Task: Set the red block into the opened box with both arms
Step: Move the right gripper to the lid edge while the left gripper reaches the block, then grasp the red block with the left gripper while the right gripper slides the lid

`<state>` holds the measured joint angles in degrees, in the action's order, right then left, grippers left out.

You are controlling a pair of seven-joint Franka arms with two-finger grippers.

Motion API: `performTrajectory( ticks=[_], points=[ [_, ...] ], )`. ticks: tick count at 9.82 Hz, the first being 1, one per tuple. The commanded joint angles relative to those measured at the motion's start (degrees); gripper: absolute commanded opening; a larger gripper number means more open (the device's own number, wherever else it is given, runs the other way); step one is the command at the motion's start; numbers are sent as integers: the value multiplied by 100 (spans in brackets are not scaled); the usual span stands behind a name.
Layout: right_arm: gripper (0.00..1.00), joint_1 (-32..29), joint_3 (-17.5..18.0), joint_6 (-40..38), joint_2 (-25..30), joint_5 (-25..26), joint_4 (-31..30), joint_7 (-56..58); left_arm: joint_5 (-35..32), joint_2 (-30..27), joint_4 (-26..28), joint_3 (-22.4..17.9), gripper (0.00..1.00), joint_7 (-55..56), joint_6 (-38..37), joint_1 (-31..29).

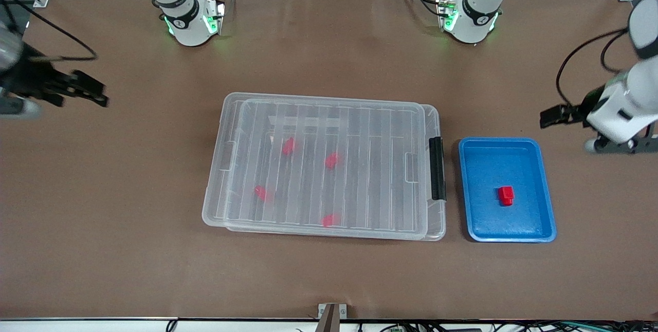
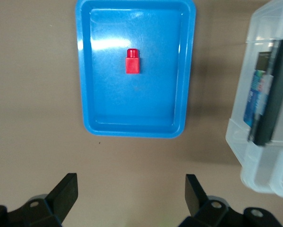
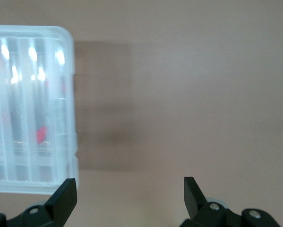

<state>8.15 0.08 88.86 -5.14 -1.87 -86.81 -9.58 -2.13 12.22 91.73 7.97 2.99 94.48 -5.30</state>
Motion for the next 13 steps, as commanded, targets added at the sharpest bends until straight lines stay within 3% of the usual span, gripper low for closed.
performTrajectory(
  ticks=[1,3,5,10,13],
  points=[
    [100,588,27,533,-889,82,41,-612,-86,779,-15,29,100,52,577,-24],
    [100,968,18,1349,-1278,160,-491,-720,-86,1517,2,29,100,123,1411,-68],
    [100,995,27,2062,-1279,240,-1134,-720,-95,2054,160,12,100,123,2342,-59],
    [100,1066,27,2372,-1683,705,-1216,-720,-745,2961,152,-6,98,202,3506,-226],
    [100,1022,18,2364,-1701,732,-1216,-677,-693,3146,161,3,76,202,3516,-252]
  ],
)
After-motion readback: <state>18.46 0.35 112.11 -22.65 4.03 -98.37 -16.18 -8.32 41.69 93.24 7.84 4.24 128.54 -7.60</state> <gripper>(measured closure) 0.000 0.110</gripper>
